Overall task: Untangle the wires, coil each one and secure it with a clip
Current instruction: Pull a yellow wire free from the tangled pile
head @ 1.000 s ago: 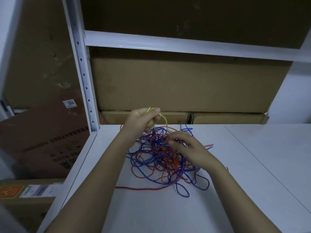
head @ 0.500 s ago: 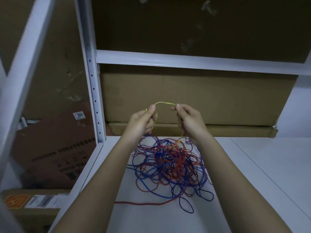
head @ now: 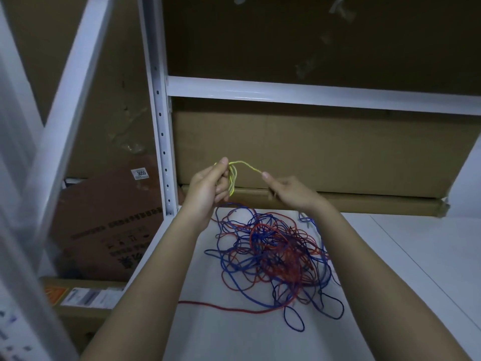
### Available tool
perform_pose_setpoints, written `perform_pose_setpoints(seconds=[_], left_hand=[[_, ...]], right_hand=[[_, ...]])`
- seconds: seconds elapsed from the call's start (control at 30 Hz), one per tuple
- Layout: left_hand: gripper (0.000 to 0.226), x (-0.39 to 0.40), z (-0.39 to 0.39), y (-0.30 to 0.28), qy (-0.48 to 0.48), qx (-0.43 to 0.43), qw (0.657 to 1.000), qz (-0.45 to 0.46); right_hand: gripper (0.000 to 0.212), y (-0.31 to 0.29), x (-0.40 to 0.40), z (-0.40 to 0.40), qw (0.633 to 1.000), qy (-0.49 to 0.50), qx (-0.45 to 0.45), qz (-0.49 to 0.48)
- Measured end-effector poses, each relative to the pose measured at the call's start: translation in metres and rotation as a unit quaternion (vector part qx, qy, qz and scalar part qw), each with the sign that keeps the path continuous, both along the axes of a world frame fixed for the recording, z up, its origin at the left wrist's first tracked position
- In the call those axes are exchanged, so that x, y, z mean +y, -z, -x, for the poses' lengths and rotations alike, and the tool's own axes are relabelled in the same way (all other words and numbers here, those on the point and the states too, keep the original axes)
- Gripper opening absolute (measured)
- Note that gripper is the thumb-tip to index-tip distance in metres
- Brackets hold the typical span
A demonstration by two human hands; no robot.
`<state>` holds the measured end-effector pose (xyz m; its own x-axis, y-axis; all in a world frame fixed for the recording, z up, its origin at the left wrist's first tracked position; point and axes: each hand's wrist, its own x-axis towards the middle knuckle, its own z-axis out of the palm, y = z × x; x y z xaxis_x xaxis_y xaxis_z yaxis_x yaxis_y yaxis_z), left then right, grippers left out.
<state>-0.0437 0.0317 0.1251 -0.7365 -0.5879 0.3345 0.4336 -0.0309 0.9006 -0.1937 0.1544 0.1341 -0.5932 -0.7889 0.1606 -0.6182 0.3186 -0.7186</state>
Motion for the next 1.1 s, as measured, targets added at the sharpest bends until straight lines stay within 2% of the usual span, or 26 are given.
perform_pose_setpoints(seconds=[0.1,0.17,0.23,0.4,0.47,0.53,0.6,0.7,0.83,0.97,1.07,1.1], left_hand=[[0.034,0.000,0.002,0.012,-0.031,-0.063,0.997,0.039],[0.035,0.000,0.002,0.028,-0.046,-0.101,0.994,0.025],[0.036,0.000,0.001,0.043,-0.038,-0.100,0.994,-0.010],[0.037,0.007,-0.006,0.049,0.074,-0.041,0.989,-0.123],[0.036,0.012,-0.009,0.042,0.119,0.004,0.978,-0.171],[0.037,0.014,-0.011,0.034,0.137,0.058,0.968,-0.202],[0.042,0.014,-0.010,0.029,0.129,0.097,0.965,-0.206],[0.040,0.012,-0.009,0.030,0.096,0.107,0.970,-0.197],[0.028,0.009,-0.008,0.040,0.024,0.054,0.990,-0.129],[0.021,0.003,-0.008,0.046,-0.032,-0.078,0.995,0.061],[0.023,0.002,-0.015,0.053,-0.031,-0.156,0.975,0.157],[0.022,0.001,-0.017,0.056,-0.023,-0.171,0.972,0.161]], right_hand=[[0.055,0.031,0.004,0.000,0.992,-0.034,-0.089,-0.085],[0.044,0.054,0.009,0.002,0.985,-0.035,-0.158,-0.051],[0.037,0.065,0.012,0.003,0.986,-0.008,-0.162,0.030],[0.032,0.050,0.008,-0.002,0.985,0.090,0.017,0.145],[0.035,0.046,0.006,-0.006,0.986,0.095,0.078,0.108],[0.037,0.051,0.002,-0.014,0.989,0.063,0.129,0.029],[0.038,0.065,-0.003,-0.025,0.982,0.008,0.185,-0.033],[0.036,0.082,-0.008,-0.045,0.956,-0.055,0.280,-0.068],[0.028,0.086,-0.008,-0.064,0.906,-0.134,0.392,-0.087],[0.036,0.076,-0.008,-0.077,0.852,-0.155,0.478,-0.149],[0.020,0.064,-0.002,-0.082,0.782,-0.114,0.608,-0.075],[0.025,0.061,-0.002,-0.080,0.767,-0.084,0.635,-0.037]])
